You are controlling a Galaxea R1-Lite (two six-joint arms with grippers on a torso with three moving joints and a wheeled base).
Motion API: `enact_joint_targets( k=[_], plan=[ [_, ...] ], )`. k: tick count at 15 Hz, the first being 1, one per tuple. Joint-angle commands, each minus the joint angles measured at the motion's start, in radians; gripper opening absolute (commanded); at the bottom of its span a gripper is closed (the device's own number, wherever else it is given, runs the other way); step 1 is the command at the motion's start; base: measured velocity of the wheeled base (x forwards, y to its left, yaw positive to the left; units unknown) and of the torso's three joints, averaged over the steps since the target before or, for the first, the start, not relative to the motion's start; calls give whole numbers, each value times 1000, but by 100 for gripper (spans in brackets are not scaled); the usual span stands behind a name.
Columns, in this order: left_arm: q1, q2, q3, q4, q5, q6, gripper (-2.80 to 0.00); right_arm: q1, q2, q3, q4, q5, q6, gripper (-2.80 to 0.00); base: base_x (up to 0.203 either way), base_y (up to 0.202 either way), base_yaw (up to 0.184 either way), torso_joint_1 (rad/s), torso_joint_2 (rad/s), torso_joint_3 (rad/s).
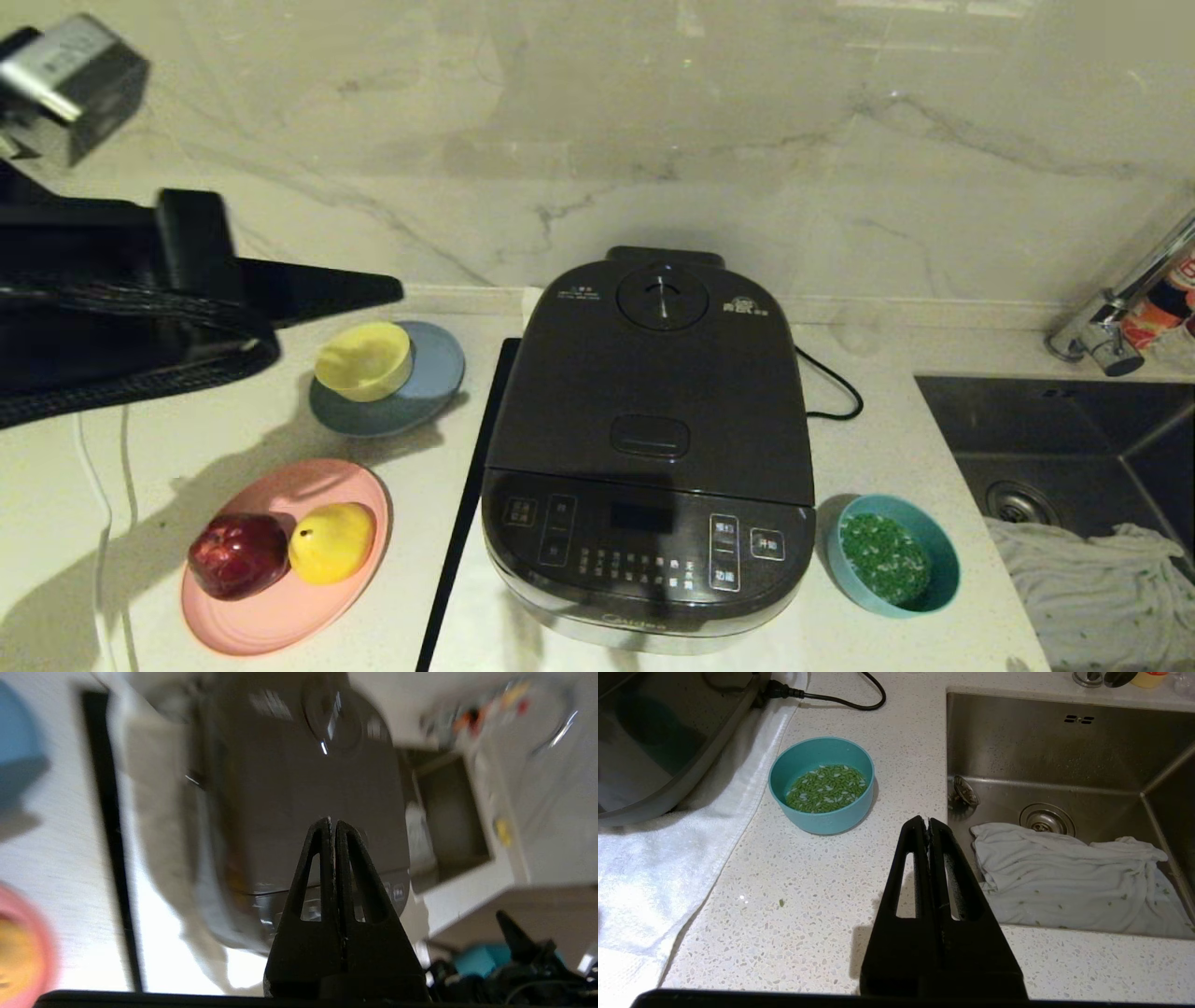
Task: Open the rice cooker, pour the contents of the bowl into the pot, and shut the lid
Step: Open the rice cooker
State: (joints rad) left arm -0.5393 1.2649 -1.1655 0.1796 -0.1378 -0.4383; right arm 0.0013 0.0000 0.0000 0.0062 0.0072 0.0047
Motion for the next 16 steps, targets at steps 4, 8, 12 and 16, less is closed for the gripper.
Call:
enact_joint_targets(
  k=[4, 8, 12, 16],
  plan=[
    [-228, 198, -32, -61, 199, -28, -280, 0, 0, 2, 0, 0, 0, -280, 0, 0, 0, 0, 0, 0],
    [-294, 259, -22, -109, 303, -40, -280, 0, 0, 2, 0, 0, 0, -280, 0, 0, 0, 0, 0, 0],
    [-350, 319, -26, -110, 375, -42, -280, 0, 0, 2, 0, 0, 0, -280, 0, 0, 0, 0, 0, 0],
    [-370, 338, -23, -111, 389, -45, -280, 0, 0, 2, 0, 0, 0, -280, 0, 0, 0, 0, 0, 0]
  ],
)
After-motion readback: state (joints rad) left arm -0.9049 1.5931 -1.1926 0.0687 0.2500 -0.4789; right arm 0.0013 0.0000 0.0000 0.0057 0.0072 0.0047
